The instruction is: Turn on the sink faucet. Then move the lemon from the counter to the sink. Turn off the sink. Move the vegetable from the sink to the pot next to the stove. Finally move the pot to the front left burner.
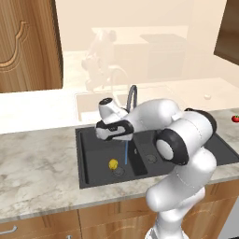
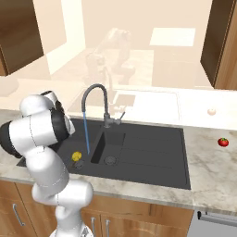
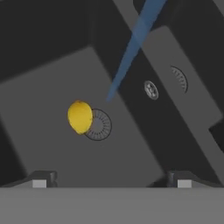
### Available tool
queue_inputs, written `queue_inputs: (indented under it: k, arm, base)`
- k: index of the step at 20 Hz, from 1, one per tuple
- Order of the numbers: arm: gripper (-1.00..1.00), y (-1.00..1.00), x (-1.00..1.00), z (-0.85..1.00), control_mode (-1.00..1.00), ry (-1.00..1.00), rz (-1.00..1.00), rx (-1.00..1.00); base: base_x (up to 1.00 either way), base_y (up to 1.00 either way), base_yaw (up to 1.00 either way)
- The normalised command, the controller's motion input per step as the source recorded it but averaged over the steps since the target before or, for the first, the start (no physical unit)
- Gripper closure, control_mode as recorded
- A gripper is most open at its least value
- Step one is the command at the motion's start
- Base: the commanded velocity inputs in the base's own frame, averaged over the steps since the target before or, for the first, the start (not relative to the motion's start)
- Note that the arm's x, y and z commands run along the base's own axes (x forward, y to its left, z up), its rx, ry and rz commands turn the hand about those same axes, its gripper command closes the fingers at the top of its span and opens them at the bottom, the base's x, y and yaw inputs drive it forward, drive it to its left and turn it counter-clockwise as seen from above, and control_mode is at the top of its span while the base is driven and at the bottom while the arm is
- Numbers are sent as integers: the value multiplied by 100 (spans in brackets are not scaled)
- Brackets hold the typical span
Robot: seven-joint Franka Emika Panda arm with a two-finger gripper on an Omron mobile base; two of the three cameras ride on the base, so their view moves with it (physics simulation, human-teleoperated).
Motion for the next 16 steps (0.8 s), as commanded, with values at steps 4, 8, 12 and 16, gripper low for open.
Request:
queue_inputs:
  k: [4, 8, 12, 16]
  arm:
    - [-100, -19, -43, 32, -100, 0, -7, -2]
    - [-100, -25, -49, 26, -100, 0, -2, 0]
    - [-100, -29, -51, 20, -100, 0, 0, 0]
    - [-100, -30, -47, 23, -100, 0, 0, 0]
  base:
    - [0, 0, 0]
    - [0, 0, 0]
    - [0, 0, 0]
    - [0, 0, 0]
